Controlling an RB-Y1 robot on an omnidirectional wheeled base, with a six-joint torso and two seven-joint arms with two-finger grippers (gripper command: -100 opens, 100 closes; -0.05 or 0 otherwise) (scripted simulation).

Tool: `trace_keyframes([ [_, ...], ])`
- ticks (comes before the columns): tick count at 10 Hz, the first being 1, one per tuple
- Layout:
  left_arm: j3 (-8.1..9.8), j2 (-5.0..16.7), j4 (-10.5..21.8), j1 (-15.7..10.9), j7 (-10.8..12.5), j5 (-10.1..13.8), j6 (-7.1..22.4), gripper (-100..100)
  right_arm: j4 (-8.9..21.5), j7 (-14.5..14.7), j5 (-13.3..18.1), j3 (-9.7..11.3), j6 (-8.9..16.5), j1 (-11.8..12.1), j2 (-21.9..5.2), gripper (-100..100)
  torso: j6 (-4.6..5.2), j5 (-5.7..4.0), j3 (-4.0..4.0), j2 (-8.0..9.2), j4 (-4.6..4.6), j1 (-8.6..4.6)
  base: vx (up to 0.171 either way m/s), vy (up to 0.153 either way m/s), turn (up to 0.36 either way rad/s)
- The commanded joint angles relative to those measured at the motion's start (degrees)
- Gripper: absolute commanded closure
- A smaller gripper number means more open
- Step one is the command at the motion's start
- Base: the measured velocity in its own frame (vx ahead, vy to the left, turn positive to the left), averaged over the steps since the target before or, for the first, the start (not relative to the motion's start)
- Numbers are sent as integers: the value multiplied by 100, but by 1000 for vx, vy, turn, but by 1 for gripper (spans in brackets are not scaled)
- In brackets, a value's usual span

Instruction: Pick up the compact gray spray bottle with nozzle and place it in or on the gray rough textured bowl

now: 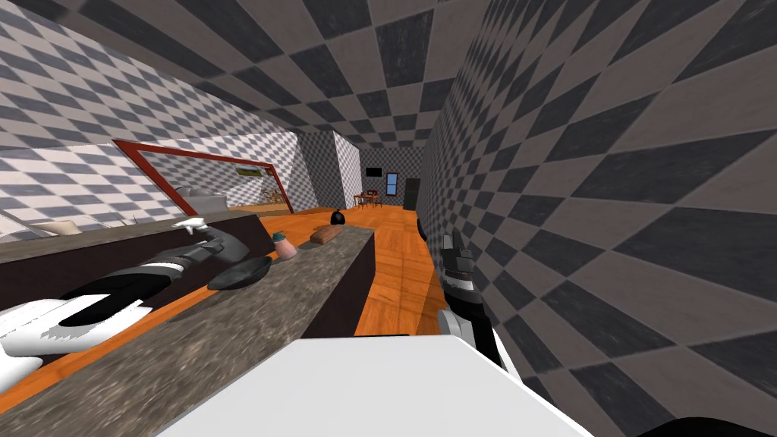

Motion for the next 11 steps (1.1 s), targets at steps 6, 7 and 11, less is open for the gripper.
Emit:
trace_keyframes([
  [6, 181, -201, 212, -237, -133, 85, 104, -100, 0, 0, 0, 0, 0, 0, 1, 0, 3, -6, 7, 11, 3, -26, 21, 27, -23],
  [7, 180, -201, 212, -237, -133, 85, 104, -100, 0, 0, 0, 0, 0, 0, 1, 0, 3, -7, 8, 13, 3, -28, 0, 0, 0],
  [11, 87, 13, 59, -222, 25, 139, 485, -100, 0, 0, 0, 1, 0, -1, 1, 0, 7, -8, 15, 27, 6, -24, -39, 14, -68],
])
